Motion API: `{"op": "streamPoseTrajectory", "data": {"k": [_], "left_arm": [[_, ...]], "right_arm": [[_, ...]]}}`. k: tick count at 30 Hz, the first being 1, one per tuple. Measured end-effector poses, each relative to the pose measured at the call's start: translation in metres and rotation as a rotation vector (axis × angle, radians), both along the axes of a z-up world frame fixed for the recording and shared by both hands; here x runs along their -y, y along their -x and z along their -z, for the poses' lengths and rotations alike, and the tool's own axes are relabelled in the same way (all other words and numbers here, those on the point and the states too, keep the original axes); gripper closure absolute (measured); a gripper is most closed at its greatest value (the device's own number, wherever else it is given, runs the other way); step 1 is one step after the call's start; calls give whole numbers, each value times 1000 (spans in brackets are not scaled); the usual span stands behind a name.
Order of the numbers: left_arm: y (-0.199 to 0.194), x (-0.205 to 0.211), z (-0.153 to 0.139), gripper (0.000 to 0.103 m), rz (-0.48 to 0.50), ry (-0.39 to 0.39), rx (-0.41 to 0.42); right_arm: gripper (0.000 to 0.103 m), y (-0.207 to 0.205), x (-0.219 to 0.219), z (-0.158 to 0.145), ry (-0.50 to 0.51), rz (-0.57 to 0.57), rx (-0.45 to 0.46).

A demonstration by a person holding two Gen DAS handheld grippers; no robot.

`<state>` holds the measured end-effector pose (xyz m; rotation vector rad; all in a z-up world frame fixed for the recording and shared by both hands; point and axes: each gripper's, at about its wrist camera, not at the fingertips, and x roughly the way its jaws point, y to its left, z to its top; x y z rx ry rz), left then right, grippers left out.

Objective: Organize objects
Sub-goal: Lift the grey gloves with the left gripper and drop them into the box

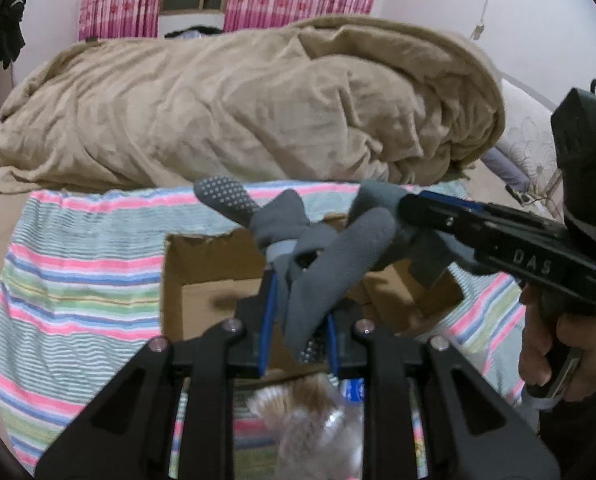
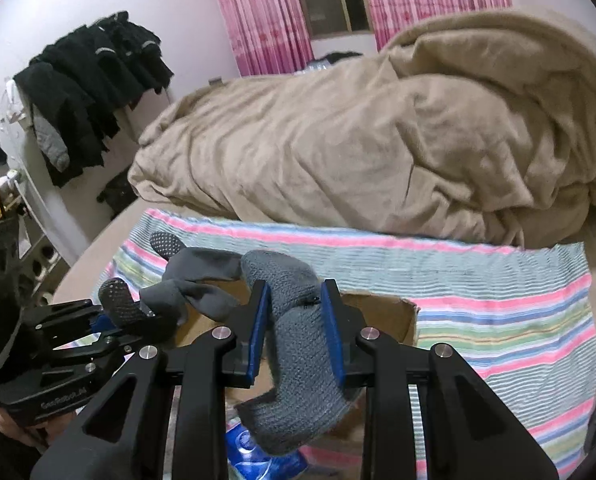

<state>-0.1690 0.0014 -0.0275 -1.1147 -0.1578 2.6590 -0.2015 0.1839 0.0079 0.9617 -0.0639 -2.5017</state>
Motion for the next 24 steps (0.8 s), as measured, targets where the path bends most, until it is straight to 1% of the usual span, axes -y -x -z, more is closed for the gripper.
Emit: {"op": "streamPoseTrajectory", "data": {"k": [7, 10, 13, 15, 19, 20, 22, 23, 24], "left_arm": [[23, -2, 39, 81, 9, -27, 96], [25, -2, 48, 81, 13, -25, 124], [26, -2, 56, 79, 20, -26, 156], [26, -1, 59, 77, 10, -12, 180], [22, 1, 59, 68, -12, 10, 202], [21, 2, 57, 64, -14, 13, 202], [17, 1, 54, 59, -6, 14, 203], [15, 1, 53, 53, -7, 19, 201], [12, 1, 50, 47, -13, 25, 198]], "right_arm": [[75, 15, 8, 38, -23, 26, 63], [75, 17, 11, 53, -7, 30, 110], [75, 16, 17, 63, -5, 22, 144], [75, 15, 22, 69, -12, 16, 167], [72, 10, 26, 78, -10, 6, 192], [70, 9, 26, 78, -8, 5, 196], [68, 7, 27, 79, -10, -3, 206], [65, 6, 28, 78, -11, -5, 207], [59, 4, 28, 77, -12, -5, 210]]}}
